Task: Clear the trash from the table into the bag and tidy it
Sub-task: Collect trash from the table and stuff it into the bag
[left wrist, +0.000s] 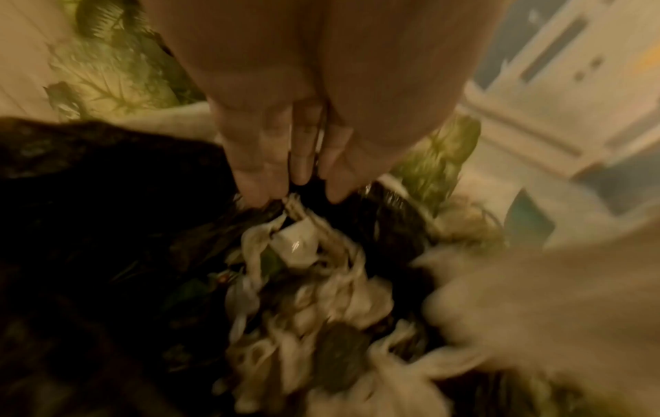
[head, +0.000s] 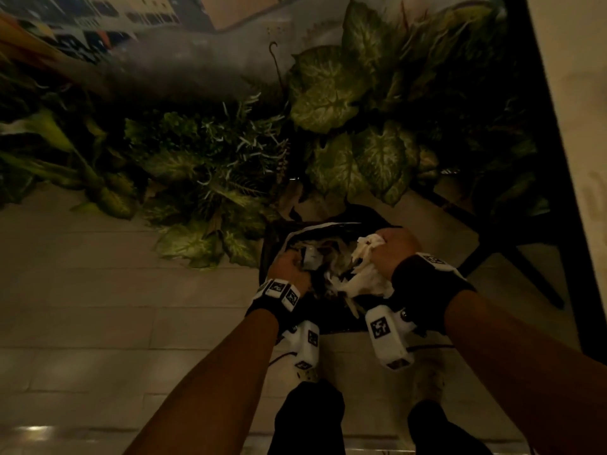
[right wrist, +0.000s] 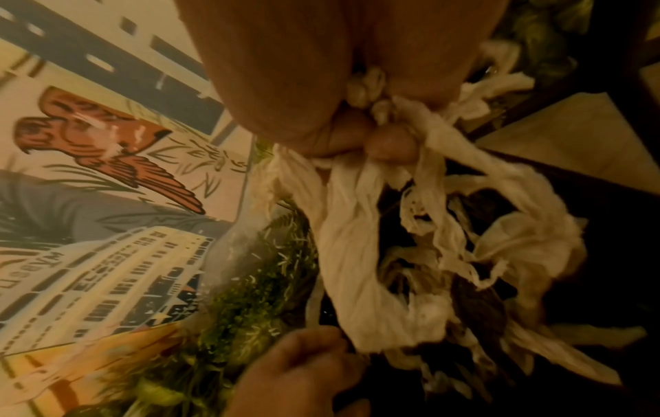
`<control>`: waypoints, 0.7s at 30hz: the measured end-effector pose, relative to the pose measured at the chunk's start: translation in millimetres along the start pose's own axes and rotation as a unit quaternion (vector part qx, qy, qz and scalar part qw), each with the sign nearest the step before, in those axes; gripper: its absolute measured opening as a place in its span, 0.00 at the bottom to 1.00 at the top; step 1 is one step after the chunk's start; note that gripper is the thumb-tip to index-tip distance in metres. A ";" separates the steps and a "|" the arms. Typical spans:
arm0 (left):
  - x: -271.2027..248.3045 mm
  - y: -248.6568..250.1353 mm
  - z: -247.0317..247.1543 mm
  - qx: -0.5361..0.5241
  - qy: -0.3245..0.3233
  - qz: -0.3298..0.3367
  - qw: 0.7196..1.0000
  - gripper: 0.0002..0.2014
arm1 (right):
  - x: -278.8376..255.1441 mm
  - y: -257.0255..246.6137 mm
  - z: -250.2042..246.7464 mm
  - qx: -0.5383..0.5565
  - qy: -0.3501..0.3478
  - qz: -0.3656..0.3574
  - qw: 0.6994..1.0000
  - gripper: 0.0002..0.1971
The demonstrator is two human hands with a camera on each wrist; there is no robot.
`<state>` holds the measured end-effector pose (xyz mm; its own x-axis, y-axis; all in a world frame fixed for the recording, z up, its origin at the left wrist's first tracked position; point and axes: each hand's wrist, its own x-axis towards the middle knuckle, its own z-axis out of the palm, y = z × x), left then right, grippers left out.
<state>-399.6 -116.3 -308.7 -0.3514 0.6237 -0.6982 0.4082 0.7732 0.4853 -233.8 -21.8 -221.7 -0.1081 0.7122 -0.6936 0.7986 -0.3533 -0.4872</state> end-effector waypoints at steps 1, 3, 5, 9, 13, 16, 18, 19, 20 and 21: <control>1.9 -3.4 -2.7 -0.001 0.017 -0.006 1.000 0.09 | 4.0 4.0 6.6 0.007 -0.003 0.005 1.000 0.10; 2.7 -5.2 -13.5 -0.008 0.048 -0.021 0.999 0.04 | 10.2 8.2 19.7 0.016 -0.018 0.013 1.000 0.10; 1.1 -6.5 -25.5 -0.014 0.079 -0.035 0.996 0.05 | 13.7 12.3 29.8 0.032 -0.076 0.022 0.996 0.19; -4.6 -2.5 -47.1 -0.035 0.117 -0.039 0.992 0.03 | 10.2 24.8 34.8 0.062 -0.131 0.037 0.989 0.34; -23.8 19.2 -65.2 -0.047 0.131 -0.024 0.990 0.03 | -6.2 27.2 13.4 0.025 -0.108 0.007 0.994 0.30; -43.1 47.3 -76.1 -0.043 0.138 -0.005 0.990 0.05 | -27.9 14.5 -13.9 -0.031 -0.097 -0.024 0.994 0.26; -58.0 73.1 -81.3 -0.052 0.137 0.007 0.989 0.07 | -50.0 -0.2 -36.4 -0.051 -0.100 -0.051 0.992 0.22; -66.3 87.8 -82.9 -0.050 0.138 0.016 0.989 0.05 | -63.1 -8.9 -49.8 -0.067 -0.103 -0.073 0.990 0.20; -75.2 103.4 -84.0 -0.045 0.141 0.026 0.989 0.04 | -76.0 -16.7 -64.0 -0.088 -0.106 -0.103 0.985 0.19; -83.9 118.9 -84.0 -0.041 0.147 0.040 0.988 0.03 | -90.2 -24.4 -79.6 -0.110 -0.109 -0.136 0.979 0.18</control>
<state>-392.4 -67.1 -148.2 -0.5549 0.6800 -0.4792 0.3795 0.7195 0.5816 -196.4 -29.2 -105.1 -0.4387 0.6071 -0.6626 0.8284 -0.0126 -0.5600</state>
